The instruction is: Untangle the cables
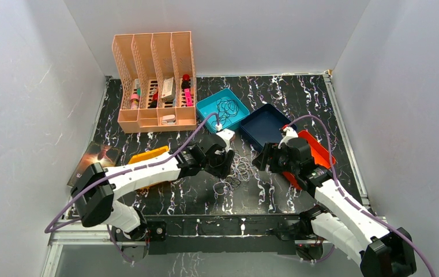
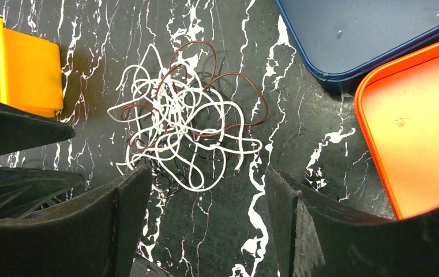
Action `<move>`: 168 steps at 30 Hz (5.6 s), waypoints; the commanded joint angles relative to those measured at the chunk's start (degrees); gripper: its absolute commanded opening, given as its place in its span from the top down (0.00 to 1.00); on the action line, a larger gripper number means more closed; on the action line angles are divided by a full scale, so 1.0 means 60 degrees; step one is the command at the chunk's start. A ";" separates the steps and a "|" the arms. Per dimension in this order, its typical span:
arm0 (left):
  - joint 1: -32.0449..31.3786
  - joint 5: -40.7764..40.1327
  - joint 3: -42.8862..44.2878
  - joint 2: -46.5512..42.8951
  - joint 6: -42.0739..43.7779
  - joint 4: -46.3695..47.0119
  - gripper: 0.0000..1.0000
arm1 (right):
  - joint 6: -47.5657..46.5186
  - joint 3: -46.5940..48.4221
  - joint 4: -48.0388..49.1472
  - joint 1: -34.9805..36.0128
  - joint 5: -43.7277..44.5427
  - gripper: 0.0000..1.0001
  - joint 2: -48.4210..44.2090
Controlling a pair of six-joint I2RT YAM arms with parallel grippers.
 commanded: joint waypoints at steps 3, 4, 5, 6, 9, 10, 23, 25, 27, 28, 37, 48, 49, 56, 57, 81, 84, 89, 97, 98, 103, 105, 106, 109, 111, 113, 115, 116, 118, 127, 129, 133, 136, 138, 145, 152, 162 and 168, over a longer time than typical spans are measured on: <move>0.0100 0.0182 0.0247 0.0701 0.0273 0.0212 0.50 | 0.0021 0.0176 0.0278 -0.0023 -0.0098 0.21 -0.0058; 0.0128 0.0298 0.0290 0.0847 0.0307 0.0292 0.51 | 0.0015 0.0176 0.0278 -0.0016 -0.0089 0.21 -0.0062; 0.0155 0.0377 0.0334 0.0922 0.0333 0.0343 0.51 | 0.0010 0.0176 0.0278 -0.0017 -0.0068 0.21 -0.0074; 0.0186 0.0414 0.0378 0.1067 0.0369 0.0376 0.51 | 0.0017 0.0172 0.0278 -0.0017 -0.0064 0.21 -0.0071; 0.0321 0.0390 0.0464 0.1272 0.0475 0.0373 0.52 | 0.0021 0.0169 0.0278 -0.0025 -0.0050 0.21 -0.0073; 0.0390 0.0416 0.0466 0.1302 0.0506 0.0382 0.52 | 0.0028 0.0162 0.0278 -0.0020 -0.0045 0.21 -0.0073; 0.1168 0.0984 0.0502 0.1774 0.0996 0.0837 0.53 | -0.0015 0.0176 0.0351 -0.0018 0.0002 0.21 -0.0002; 0.1178 0.1119 0.0570 0.1971 0.1065 0.0958 0.54 | -0.0029 0.0176 0.0359 -0.0026 0.0000 0.21 0.0010; 0.1205 0.1251 0.0596 0.2104 0.1103 0.1085 0.55 | -0.0030 0.0176 0.0364 -0.0017 0.0021 0.21 0.0014; 0.1229 0.1303 0.0599 0.2171 0.1112 0.1165 0.57 | -0.0030 0.0163 0.0366 -0.0018 0.0028 0.21 0.0005; 0.1320 0.1347 0.0833 0.2258 0.1274 0.1111 0.86 | 0.0014 0.0099 0.0293 -0.0019 0.0122 0.21 -0.0167; 0.1362 0.0953 0.1321 0.1042 0.1467 0.0134 1.00 | -0.0015 0.0191 0.0299 -0.0015 0.0247 0.21 -0.0259; 0.1368 0.0933 0.1402 0.0878 0.1490 0.0019 1.00 | -0.0019 0.0204 0.0306 -0.0027 0.0248 0.21 -0.0292; 0.1420 0.0533 0.2137 -0.0330 0.1706 -0.0713 1.00 | -0.0118 0.0141 0.0597 -0.0020 0.0186 0.20 -0.0797; 0.1423 0.0472 0.2237 -0.0449 0.1731 -0.0776 1.00 | -0.0151 0.0122 0.0701 -0.0019 0.0144 0.19 -0.0911; 0.1570 0.0241 0.4927 -0.0952 0.2056 -0.1420 1.00 | -0.2313 -0.1851 0.8132 -0.0017 -0.2165 0.15 -0.1664; 0.1570 0.0334 0.5225 -0.0870 0.2069 -0.1532 1.00 | -0.2440 -0.1781 0.9710 -0.0024 -0.2669 0.15 -0.0608; 0.1570 0.0508 0.5666 -0.0805 0.2077 -0.1659 1.00 | -0.2085 -0.0617 1.1079 -0.0002 -0.3553 0.15 0.1227; 0.1573 0.0835 0.6336 -0.0700 0.2166 -0.1929 1.00 | -0.1617 0.0556 1.2379 0.0293 -0.3722 0.17 0.3592; 0.1572 0.0849 0.6393 -0.0686 0.2173 -0.1957 1.00 | -0.1523 0.0810 1.2486 0.0335 -0.3780 0.18 0.3868; 0.1570 0.1040 0.6813 -0.0640 0.2218 -0.2095 1.00 | -0.1051 0.1586 1.3001 0.0585 -0.3747 0.27 0.5177; 0.1570 0.1122 0.7089 -0.0640 0.2218 -0.2126 1.00 | -0.0794 0.1813 1.3176 0.0652 -0.3726 0.30 0.5665; 0.1570 0.1137 0.7232 -0.0640 0.2229 -0.2152 1.00 | -0.0699 0.1924 1.3195 0.0675 -0.3764 0.32 0.5888; 0.1574 0.1146 0.7771 -0.0639 0.2328 -0.2224 1.00 | -0.0501 0.2169 1.3059 0.0793 -0.3878 0.36 0.6532; 0.1566 0.1111 0.8233 -0.0391 0.2423 -0.2287 1.00 | -0.0406 0.2190 1.2988 0.0877 -0.3899 0.38 0.6854; 0.1571 0.1028 0.8720 -0.0303 0.2534 -0.2342 1.00 | -0.0302 0.2111 1.2967 0.0924 -0.3919 0.40 0.7110; 0.1570 0.0879 0.9171 -0.0250 0.2642 -0.2325 1.00 | -0.0206 0.2012 1.2872 0.0947 -0.3912 0.43 0.7303; 0.1570 0.0812 0.9400 -0.0221 0.2722 -0.2290 1.00 | -0.0191 0.1955 1.2776 0.0963 -0.3906 0.44 0.7365; 0.1570 0.0685 0.9772 -0.0176 0.2837 -0.2178 1.00 | -0.0184 0.1865 1.2525 0.0969 -0.3905 0.47 0.7439; 0.1571 0.0135 1.0868 -0.0083 0.3436 -0.1318 1.00 | -0.0337 0.0938 1.1715 0.0981 -0.3824 0.58 0.7154; 0.1570 -0.0029 1.0956 -0.0068 0.3568 -0.1136 1.00 | -0.0329 0.0656 1.1686 0.0971 -0.3758 0.59 0.6997; 0.1570 -0.0265 1.0923 -0.0123 0.3724 -0.0876 1.00 | -0.0384 0.0219 1.1434 0.0979 -0.3722 0.61 0.6616; 0.1570 -0.0332 1.0910 -0.0155 0.3785 -0.0753 1.00 | -0.0566 -0.0057 1.1088 0.0968 -0.3651 0.67 0.6293; 0.1570 -0.0362 1.0968 -0.0144 0.3817 -0.0687 1.00 | -0.0639 -0.0291 1.1003 0.0974 -0.3522 0.70 0.6110; 0.1572 -0.0703 1.0679 -0.0212 0.3972 -0.0687 1.00 | -0.0774 -0.0479 1.0416 0.0976 -0.3221 0.81 0.5063; 0.1570 -0.0942 1.0051 -0.0483 0.3959 -0.0688 1.00 | -0.1569 -0.0001 0.8033 0.0980 -0.2465 0.75 0.3042; 0.1570 -0.0952 0.9826 0.0062 0.4037 -0.0867 1.00 | -0.1587 0.0584 0.4793 0.0971 -0.0688 0.60 0.0846; 0.1570 -0.1059 1.0168 0.0915 0.4210 -0.1127 1.00 | -0.1556 0.0733 0.3282 0.0973 -0.0168 0.58 0.0001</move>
